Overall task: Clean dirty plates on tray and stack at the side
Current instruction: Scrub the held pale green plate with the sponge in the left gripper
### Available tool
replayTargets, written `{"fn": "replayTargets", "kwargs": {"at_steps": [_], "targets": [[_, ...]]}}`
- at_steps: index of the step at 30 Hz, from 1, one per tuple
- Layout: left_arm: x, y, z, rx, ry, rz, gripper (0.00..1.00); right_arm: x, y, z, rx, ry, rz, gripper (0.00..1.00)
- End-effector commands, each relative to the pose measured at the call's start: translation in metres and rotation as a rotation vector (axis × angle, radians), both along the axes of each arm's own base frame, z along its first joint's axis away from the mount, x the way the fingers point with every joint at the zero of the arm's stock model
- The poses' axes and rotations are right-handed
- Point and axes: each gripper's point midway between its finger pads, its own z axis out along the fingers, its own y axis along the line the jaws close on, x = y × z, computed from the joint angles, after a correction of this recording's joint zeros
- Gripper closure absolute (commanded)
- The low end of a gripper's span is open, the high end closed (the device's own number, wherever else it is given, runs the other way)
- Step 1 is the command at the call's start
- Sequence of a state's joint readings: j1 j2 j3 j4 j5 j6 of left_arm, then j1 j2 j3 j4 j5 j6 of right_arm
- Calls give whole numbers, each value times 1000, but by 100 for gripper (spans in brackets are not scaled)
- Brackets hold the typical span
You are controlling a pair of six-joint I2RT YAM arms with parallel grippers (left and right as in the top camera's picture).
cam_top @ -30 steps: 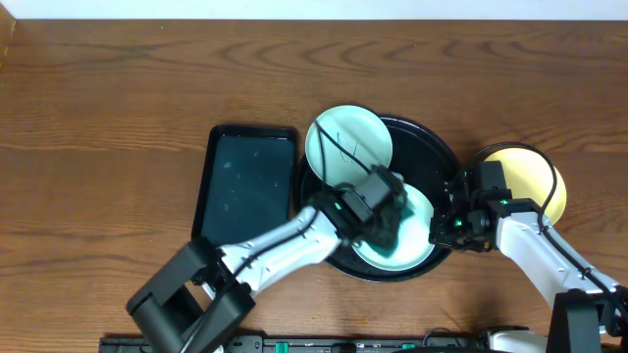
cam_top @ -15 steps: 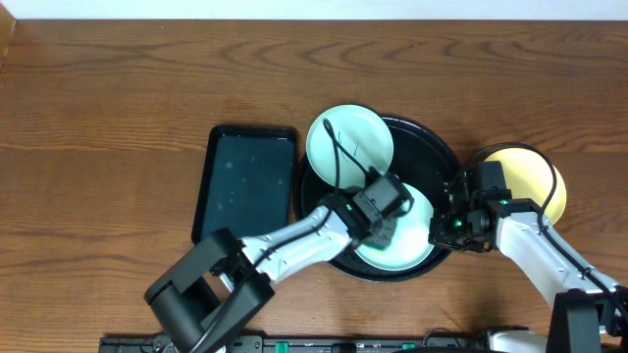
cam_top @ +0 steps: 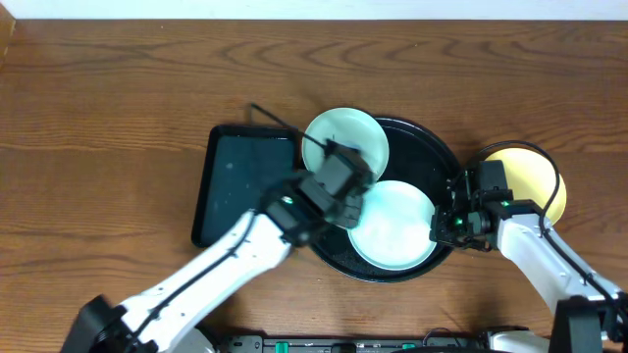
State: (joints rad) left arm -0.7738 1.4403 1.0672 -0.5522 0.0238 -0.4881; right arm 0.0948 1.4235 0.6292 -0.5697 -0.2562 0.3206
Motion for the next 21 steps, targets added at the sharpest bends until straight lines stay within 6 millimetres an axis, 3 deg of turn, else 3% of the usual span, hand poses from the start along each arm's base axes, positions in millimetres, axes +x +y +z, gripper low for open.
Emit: {"fn": "replayTargets", "kwargs": {"at_steps": [1, 2, 5, 11, 15, 21], "targets": [[20, 37, 10, 3, 11, 92, 92, 23, -4, 30, -33, -135, 8, 99], [23, 39, 11, -56, 49, 74, 93, 29, -5, 40, -43, -177, 3, 99], [26, 33, 12, -129, 78, 40, 93, 27, -5, 43, -41, -181, 2, 99], [20, -4, 8, -161, 58, -54, 93, 4, -3, 21, -48, -52, -1, 99], [10, -34, -11, -163, 90, -100, 93, -10, -1, 7, -55, 23, 7, 99], [-12, -78, -57, -149, 173, -142, 92, -15, -1, -5, -62, 73, 10, 99]]}}
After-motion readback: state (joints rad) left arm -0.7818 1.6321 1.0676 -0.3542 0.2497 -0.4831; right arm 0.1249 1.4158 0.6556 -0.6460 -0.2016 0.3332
